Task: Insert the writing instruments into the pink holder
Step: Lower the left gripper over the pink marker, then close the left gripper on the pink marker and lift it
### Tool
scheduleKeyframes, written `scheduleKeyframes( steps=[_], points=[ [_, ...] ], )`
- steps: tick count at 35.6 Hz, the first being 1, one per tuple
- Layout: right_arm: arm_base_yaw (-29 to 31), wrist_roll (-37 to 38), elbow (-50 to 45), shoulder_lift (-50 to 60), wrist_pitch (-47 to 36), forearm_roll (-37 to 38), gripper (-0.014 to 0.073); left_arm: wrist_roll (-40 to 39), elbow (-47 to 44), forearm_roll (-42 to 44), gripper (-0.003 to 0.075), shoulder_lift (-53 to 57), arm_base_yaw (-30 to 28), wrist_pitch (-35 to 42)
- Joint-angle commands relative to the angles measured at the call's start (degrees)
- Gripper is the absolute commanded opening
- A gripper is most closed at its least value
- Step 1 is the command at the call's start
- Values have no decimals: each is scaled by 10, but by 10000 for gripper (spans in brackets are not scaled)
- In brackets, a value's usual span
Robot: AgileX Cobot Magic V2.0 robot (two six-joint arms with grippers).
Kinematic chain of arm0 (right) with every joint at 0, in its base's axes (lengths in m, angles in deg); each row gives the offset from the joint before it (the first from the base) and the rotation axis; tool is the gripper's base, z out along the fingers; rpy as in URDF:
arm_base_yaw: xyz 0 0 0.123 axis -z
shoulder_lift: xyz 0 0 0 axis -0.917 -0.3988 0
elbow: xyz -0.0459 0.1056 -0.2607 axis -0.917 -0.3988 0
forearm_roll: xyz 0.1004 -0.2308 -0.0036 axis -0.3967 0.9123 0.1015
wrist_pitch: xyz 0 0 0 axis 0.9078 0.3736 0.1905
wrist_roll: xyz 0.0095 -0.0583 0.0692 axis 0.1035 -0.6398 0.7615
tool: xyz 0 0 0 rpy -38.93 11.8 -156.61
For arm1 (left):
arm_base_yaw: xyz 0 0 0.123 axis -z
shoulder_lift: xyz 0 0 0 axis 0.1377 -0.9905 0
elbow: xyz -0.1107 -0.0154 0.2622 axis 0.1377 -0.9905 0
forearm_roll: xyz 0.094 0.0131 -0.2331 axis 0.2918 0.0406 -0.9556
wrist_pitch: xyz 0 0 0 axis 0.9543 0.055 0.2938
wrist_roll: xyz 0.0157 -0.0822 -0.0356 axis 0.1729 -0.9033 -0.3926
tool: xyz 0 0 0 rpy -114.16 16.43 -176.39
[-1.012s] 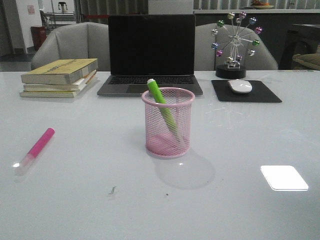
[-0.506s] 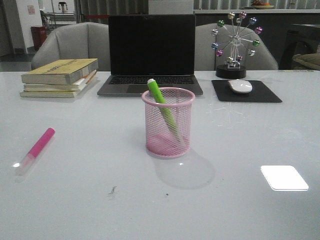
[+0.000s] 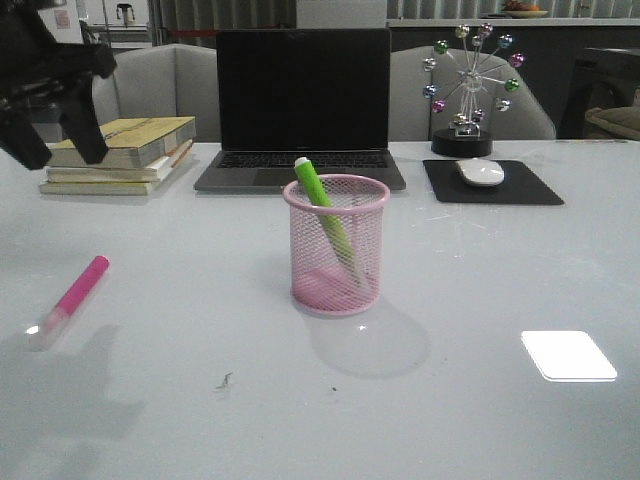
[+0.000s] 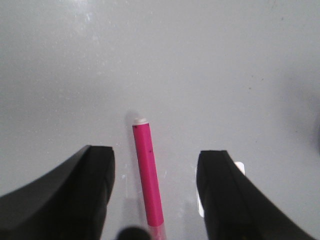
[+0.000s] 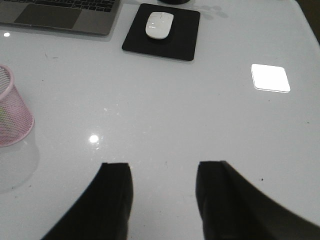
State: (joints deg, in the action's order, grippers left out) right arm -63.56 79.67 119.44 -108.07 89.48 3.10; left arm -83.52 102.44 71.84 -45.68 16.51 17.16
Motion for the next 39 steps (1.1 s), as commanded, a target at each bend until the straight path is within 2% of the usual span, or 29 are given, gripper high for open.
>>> scheduleKeyframes(
  steps=[1,24,32,35,39],
  points=[
    [3,-1,14,1,-41,-2,423,-6,21,-13,428,-2,3,5],
    [3,-1,14,1,-36,-2,423,-6,21,-11,428,-104,58,9],
    [3,-1,14,1,-30,-2,423,-6,21,-10,424,-123,61,12],
    [3,-1,14,1,-28,-2,423,-6,21,-10,402,-132,61,8],
    [3,-1,14,1,-26,-2,423,-6,21,-9,290,-142,61,3]
  ],
)
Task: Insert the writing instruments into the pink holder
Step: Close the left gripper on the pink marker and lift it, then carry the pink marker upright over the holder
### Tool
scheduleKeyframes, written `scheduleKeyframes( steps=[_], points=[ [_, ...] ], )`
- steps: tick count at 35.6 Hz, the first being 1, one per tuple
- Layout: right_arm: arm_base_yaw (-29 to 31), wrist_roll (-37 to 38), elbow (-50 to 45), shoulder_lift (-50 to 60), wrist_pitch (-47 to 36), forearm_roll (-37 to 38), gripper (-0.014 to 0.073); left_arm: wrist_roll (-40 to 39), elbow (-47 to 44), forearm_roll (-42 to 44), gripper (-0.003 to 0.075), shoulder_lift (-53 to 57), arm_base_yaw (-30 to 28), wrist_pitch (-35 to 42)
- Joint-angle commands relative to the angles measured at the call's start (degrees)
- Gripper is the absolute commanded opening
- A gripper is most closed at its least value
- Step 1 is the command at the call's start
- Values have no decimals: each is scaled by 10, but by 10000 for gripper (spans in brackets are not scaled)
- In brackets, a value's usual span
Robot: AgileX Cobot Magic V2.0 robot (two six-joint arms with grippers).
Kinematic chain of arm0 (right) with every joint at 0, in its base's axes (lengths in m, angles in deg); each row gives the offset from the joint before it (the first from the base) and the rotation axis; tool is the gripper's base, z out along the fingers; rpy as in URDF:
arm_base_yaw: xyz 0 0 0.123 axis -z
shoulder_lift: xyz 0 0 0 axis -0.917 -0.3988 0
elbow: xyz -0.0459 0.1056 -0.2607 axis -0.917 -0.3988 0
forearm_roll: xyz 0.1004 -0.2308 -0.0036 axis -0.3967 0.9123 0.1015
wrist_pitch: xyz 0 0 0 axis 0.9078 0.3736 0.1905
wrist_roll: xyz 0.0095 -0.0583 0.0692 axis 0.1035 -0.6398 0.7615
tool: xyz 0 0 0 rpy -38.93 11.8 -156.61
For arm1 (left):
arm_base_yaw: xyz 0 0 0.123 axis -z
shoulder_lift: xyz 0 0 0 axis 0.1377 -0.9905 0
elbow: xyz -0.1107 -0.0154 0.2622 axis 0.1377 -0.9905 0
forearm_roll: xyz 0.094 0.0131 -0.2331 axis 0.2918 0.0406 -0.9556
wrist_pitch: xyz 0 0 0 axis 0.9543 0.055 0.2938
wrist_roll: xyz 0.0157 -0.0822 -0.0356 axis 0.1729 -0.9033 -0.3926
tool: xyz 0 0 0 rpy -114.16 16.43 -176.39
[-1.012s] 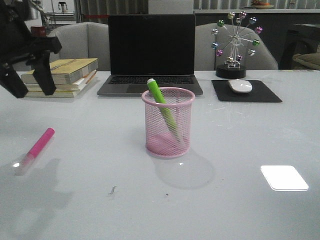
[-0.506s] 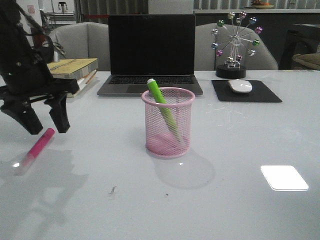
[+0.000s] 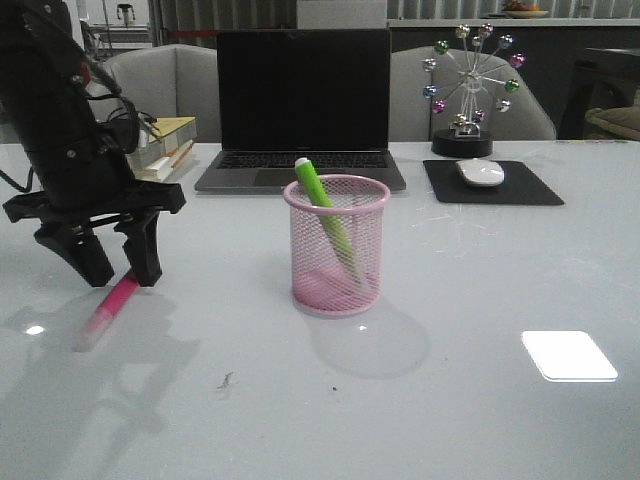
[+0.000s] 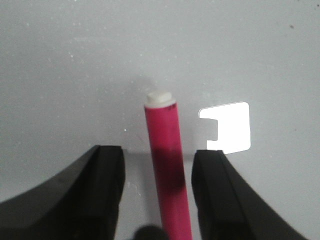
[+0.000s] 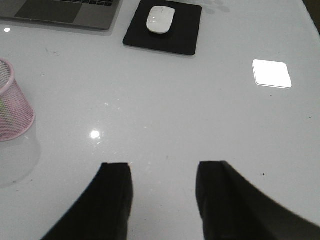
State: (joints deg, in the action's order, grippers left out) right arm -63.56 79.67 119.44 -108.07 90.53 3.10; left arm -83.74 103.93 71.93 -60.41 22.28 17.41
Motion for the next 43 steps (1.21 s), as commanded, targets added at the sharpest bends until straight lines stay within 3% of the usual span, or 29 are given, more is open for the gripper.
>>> scheduleKeyframes(
  steps=[1,6,22,43],
  points=[
    [3,-1,14,1,-37,-2,423,-4,6,-9,257,5,4,-2],
    [3,-1,14,1,-37,-2,423,-4,6,-7,83,1,4,-5],
    [3,-1,14,1,-36,-2,423,14,7,-13,99,35,10,7],
    [3,-1,14,1,-36,-2,423,41,7,-13,99,238,88,240]
  ],
)
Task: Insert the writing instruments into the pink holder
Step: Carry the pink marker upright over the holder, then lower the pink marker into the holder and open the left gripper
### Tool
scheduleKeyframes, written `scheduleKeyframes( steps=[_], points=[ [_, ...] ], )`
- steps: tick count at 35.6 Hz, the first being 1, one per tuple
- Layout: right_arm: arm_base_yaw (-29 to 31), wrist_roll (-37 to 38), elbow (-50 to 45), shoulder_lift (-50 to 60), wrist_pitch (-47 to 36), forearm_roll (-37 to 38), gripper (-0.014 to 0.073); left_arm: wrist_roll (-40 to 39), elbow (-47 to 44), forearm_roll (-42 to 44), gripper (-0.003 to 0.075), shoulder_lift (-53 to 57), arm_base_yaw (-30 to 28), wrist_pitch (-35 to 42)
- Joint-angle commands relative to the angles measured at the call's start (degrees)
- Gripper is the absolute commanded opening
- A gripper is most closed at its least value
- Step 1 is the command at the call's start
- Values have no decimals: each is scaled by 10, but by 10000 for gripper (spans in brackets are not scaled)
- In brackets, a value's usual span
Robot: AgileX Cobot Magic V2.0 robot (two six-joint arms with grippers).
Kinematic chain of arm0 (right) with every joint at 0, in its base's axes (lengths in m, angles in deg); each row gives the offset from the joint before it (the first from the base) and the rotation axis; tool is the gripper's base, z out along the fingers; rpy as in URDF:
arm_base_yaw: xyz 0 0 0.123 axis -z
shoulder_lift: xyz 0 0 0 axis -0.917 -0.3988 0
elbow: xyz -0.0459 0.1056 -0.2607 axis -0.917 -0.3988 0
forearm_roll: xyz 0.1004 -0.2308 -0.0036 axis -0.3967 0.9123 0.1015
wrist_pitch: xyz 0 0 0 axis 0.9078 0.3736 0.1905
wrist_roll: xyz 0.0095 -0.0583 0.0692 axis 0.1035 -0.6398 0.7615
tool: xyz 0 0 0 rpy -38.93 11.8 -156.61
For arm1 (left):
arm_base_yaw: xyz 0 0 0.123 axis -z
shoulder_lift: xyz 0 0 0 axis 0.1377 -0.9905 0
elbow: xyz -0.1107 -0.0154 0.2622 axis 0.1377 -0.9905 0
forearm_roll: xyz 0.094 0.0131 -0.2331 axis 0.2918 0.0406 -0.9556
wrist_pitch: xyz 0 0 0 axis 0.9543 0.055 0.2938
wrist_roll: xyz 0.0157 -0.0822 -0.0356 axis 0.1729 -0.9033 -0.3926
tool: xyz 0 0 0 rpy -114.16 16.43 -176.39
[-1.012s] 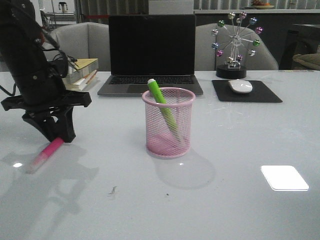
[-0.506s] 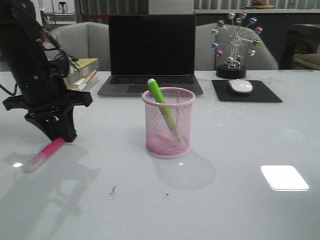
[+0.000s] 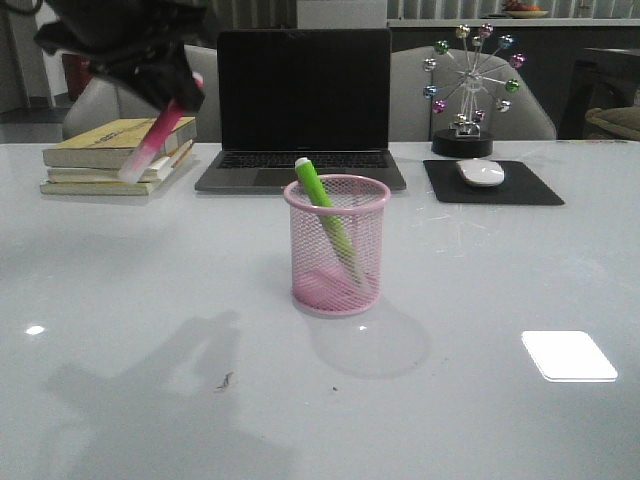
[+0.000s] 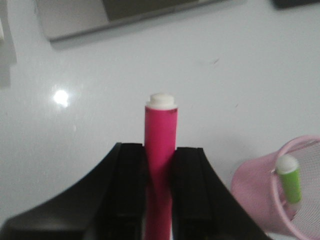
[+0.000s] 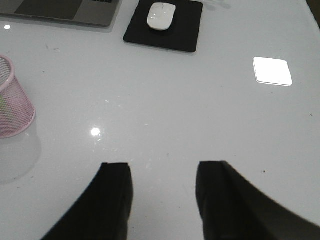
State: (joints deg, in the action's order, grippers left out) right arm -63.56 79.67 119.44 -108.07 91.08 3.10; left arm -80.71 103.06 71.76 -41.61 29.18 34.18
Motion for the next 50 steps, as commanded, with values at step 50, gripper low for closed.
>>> scheduleKeyframes(
  steps=[50],
  points=[
    [3,-1,10,1,-32,-1,423,22,-220,-29,148,-3,228,687]
  ],
)
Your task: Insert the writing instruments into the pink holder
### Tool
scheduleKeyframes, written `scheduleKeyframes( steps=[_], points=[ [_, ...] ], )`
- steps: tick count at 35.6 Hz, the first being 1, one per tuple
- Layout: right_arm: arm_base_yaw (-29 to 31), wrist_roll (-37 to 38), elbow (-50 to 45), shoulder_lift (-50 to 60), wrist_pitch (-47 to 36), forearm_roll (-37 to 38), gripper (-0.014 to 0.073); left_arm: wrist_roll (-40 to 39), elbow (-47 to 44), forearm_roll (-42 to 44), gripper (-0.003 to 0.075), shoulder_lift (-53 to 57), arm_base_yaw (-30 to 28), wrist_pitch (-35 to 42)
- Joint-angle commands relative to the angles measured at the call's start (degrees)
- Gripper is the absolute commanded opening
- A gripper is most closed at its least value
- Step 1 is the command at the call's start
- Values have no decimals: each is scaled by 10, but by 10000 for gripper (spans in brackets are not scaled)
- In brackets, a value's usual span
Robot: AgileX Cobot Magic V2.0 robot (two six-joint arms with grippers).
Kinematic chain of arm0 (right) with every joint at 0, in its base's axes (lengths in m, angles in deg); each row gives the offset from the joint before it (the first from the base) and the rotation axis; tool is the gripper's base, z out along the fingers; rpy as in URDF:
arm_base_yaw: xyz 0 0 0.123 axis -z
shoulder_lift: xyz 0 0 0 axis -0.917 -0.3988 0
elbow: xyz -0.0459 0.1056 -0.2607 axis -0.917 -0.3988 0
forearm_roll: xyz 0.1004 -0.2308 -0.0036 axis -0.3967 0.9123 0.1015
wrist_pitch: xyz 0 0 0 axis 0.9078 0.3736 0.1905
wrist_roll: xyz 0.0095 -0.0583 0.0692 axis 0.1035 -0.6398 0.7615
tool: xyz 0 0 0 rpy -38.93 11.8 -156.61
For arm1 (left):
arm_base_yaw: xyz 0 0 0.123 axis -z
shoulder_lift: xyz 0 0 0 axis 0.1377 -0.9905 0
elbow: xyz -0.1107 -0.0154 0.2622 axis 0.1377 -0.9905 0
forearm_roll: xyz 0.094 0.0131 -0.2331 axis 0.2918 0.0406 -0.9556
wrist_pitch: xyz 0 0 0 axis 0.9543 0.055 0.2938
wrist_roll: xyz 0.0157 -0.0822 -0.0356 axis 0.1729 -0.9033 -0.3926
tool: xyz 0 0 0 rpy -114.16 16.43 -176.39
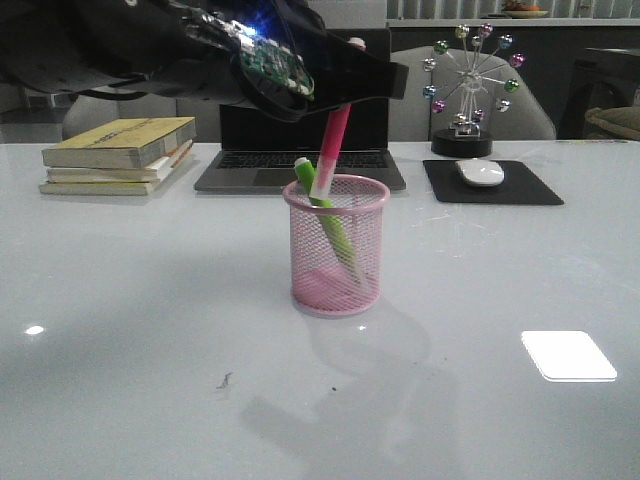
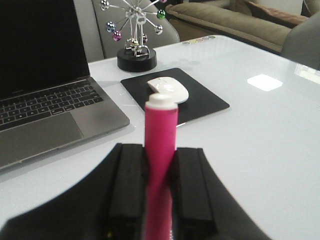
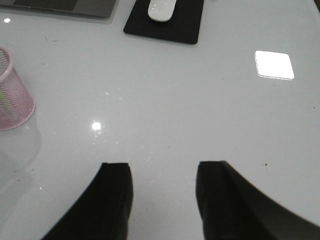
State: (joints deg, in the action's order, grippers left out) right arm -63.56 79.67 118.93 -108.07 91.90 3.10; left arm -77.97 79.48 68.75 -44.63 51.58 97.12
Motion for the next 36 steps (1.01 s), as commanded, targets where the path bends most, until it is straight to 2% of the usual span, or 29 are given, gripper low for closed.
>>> scheduleKeyframes(
  steps=[1,6,9,17,21,30,36],
  points=[
    [3,-1,15,1,-39,-1,423,-6,16,1,177,28,4,58],
    [3,-1,15,1,-40,-1,423,-6,16,1,358,28,4,58],
    [3,-1,15,1,-40,-1,423,-6,16,1,427,28,4,58],
    [3,-1,15,1,-40,-1,423,0,16,1,403,57,2,97],
    [3,-1,15,1,-40,-1,423,4,17,-1,395,90,-15,78],
    [3,-1,15,1,-40,-1,423,5,17,2,395,206,-112,-82],
    [3,-1,15,1,-40,-1,423,5,17,35,395,286,-165,-189]
  ],
)
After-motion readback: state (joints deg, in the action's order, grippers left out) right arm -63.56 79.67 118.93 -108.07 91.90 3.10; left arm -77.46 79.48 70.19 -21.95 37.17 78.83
